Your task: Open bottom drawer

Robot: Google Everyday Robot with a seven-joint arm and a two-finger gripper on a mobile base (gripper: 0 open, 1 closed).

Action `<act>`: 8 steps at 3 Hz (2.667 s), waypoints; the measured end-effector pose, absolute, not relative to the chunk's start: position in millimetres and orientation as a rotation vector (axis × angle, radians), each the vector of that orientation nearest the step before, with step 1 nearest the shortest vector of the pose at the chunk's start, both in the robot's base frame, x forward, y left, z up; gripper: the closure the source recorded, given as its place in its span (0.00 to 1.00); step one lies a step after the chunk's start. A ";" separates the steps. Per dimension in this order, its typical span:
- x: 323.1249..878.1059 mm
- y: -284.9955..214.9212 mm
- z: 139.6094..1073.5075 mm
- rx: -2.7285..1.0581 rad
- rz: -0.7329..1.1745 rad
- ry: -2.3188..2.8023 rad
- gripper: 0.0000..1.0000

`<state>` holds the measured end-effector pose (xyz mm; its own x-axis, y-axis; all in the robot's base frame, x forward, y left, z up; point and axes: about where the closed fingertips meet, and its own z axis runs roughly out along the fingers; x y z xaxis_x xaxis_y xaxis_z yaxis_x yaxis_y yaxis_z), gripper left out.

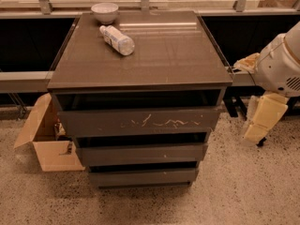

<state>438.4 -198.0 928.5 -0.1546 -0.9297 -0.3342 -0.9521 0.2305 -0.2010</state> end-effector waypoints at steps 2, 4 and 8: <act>444.3 -185.1 890.1 -1.809 0.110 2.055 0.00; 445.6 -139.3 734.4 -1.990 0.404 1.811 0.00; 437.0 -147.9 591.9 -2.100 0.563 1.879 0.00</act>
Offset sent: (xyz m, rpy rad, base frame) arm 0.0144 0.0262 -0.0867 0.0264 0.0066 0.1625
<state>437.0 -147.9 591.9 0.0849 -0.8867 -0.4544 -0.9905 -0.1246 0.0580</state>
